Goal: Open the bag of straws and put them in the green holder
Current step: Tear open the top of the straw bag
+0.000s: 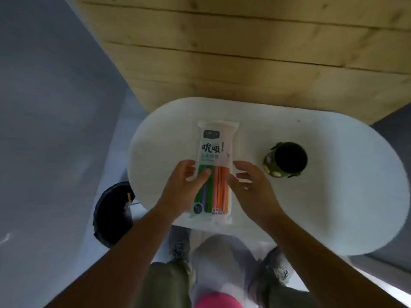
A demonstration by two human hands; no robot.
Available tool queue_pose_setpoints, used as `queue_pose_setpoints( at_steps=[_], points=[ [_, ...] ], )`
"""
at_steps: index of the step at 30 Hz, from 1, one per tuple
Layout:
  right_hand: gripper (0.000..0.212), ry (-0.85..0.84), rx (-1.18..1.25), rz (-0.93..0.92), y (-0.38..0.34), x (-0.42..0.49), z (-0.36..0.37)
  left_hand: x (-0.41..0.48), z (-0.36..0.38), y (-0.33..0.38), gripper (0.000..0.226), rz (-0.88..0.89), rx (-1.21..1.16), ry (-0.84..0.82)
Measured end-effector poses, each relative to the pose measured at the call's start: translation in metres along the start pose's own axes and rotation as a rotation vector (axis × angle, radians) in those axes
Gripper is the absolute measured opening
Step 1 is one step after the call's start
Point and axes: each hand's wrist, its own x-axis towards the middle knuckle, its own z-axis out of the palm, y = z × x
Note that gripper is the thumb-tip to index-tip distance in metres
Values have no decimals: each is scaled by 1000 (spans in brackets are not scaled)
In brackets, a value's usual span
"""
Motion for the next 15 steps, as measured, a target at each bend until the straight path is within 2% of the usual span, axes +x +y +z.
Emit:
queue_pose_setpoints(
  at_steps=[4, 10, 15],
  points=[
    [47, 48, -38, -59, 32, 29, 20, 22, 13, -17, 33, 130, 72, 34],
    [46, 84, 174, -110, 67, 64, 28, 54, 26, -42, 25, 323, 77, 144],
    [79, 79, 326, -149, 77, 75, 24, 71, 24, -47, 32, 404, 51, 184]
  ],
)
